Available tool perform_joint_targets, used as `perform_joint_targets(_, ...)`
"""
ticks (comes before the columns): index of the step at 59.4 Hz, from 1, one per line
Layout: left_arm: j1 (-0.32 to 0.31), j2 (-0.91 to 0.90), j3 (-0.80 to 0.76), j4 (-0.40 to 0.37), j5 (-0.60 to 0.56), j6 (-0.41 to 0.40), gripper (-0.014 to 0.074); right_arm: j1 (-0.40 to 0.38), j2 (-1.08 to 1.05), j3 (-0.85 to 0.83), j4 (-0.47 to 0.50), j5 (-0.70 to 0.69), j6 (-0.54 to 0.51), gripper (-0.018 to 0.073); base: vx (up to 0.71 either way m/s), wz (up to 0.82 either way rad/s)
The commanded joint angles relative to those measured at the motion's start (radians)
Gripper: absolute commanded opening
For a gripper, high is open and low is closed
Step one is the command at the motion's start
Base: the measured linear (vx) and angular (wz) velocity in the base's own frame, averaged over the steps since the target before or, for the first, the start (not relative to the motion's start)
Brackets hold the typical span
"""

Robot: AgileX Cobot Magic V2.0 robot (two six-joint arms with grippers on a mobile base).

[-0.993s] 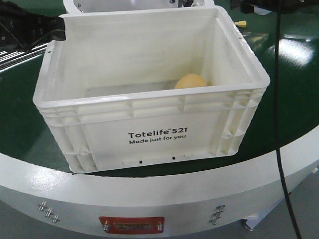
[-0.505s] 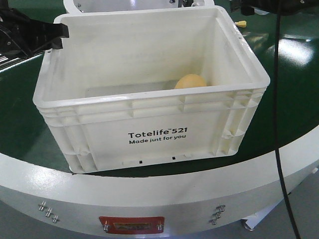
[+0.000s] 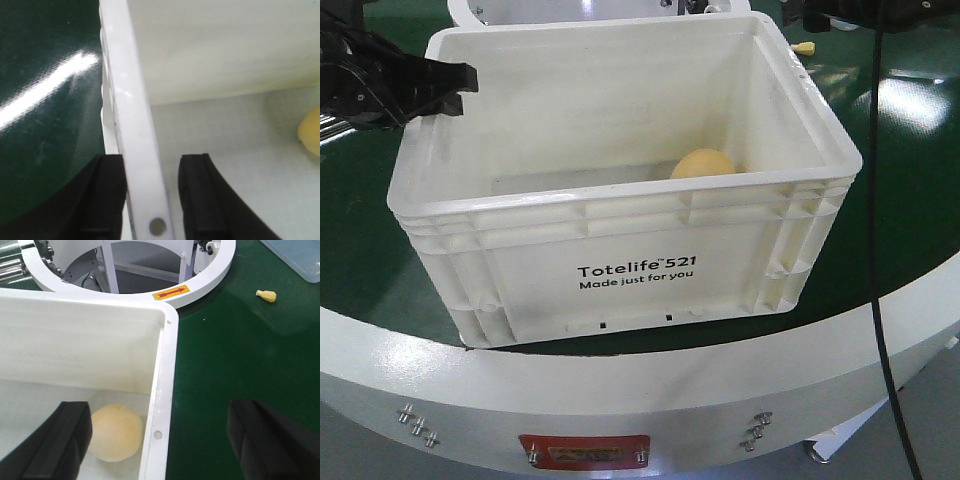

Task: Place moving items into box and shelve
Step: 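Close both grippers on the tote's opposite side rims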

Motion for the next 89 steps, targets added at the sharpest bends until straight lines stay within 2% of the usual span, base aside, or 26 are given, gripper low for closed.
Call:
perform_joint_targets(1, -0.015, -0.017, -0.024, -0.041, -0.012, -0.014, 0.0372, -0.007, -0.035, -0.038, -0.016, -0.049, -0.007, 0.0592, 0.00, 0.00)
perform_joint_targets(11, -0.015, -0.017, -0.024, -0.040, 0.034, -0.014, 0.0325, -0.007, -0.035, -0.038, -0.046, -0.047, -0.006, 0.0592, 0.00, 0.00)
perform_joint_targets(22, -0.015, -0.017, -0.024, -0.039, 0.035, -0.010, 0.0251, -0.007, -0.035, -0.038, -0.047, -0.049, -0.006, 0.0592, 0.00, 0.00)
perform_joint_targets(36, -0.015, -0.017, -0.024, -0.036, 0.033, -0.003, 0.0100, -0.007, -0.035, -0.038, -0.047, -0.048, -0.005, 0.0582, 0.00, 0.00)
perform_joint_targets(49, -0.015, -0.017, -0.024, -0.035, 0.021, -0.002, -0.0022, -0.007, -0.024, -0.038, -0.112, -0.028, 0.084, 0.0538, 0.00, 0.00)
perform_joint_targets(57, -0.015, -0.017, -0.024, -0.035, 0.016, -0.002, -0.0024, -0.007, 0.008, -0.038, -0.131, 0.020, 0.099, 0.0536, 0.00, 0.00)
perform_joint_targets(76, -0.015, -0.017, -0.024, -0.035, 0.016, 0.016, -0.0022, -0.007, 0.084, -0.038, -0.038, 0.046, 0.063, 0.0536, 0.00, 0.00)
perform_joint_targets(89, -0.015, -0.017, -0.024, -0.035, 0.021, 0.023, -0.0022, -0.007, 0.127, -0.038, -0.028, 0.061, 0.063, 0.0536, 0.00, 0.00)
